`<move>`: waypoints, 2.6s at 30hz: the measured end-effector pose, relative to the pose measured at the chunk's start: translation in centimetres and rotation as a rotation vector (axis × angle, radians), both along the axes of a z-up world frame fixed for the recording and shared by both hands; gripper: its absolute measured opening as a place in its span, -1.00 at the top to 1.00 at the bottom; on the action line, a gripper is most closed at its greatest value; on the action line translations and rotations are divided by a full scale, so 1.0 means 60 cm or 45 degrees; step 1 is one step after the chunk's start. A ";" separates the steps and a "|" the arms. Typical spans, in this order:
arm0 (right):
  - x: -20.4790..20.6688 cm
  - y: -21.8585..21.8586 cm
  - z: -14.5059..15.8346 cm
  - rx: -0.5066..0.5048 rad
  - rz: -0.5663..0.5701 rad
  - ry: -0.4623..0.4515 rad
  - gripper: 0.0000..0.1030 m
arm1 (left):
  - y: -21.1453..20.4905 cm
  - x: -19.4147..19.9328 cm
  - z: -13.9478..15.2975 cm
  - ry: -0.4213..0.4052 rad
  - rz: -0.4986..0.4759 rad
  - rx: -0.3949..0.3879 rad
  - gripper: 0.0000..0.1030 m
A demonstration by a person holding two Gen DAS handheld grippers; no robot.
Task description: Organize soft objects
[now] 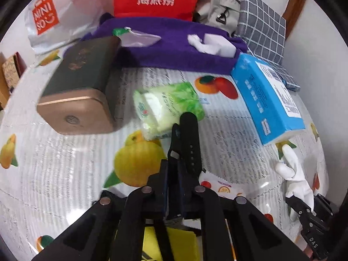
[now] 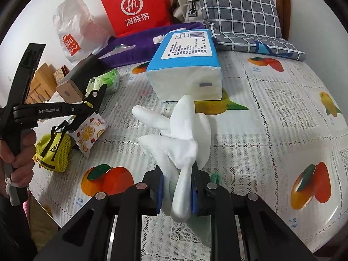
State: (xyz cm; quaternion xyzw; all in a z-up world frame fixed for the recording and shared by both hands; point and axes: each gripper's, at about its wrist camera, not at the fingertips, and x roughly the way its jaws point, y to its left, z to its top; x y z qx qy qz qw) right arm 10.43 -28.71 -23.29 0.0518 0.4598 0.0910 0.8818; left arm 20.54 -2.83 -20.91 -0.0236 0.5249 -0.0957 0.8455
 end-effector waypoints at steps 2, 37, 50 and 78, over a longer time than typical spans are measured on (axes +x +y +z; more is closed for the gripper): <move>0.000 0.000 0.000 -0.004 0.005 -0.001 0.61 | -0.006 -0.002 0.000 -0.007 -0.011 0.021 0.83; 0.007 0.004 0.013 -0.040 -0.015 0.028 0.62 | 0.150 -0.045 0.051 -0.065 0.240 -0.203 0.92; 0.013 0.019 0.109 -0.004 0.062 -0.090 0.64 | 0.199 -0.064 0.090 -0.117 0.299 -0.172 0.92; 0.256 0.062 0.270 0.105 0.148 -0.251 0.65 | 0.204 0.108 0.236 -0.316 0.305 -0.110 0.92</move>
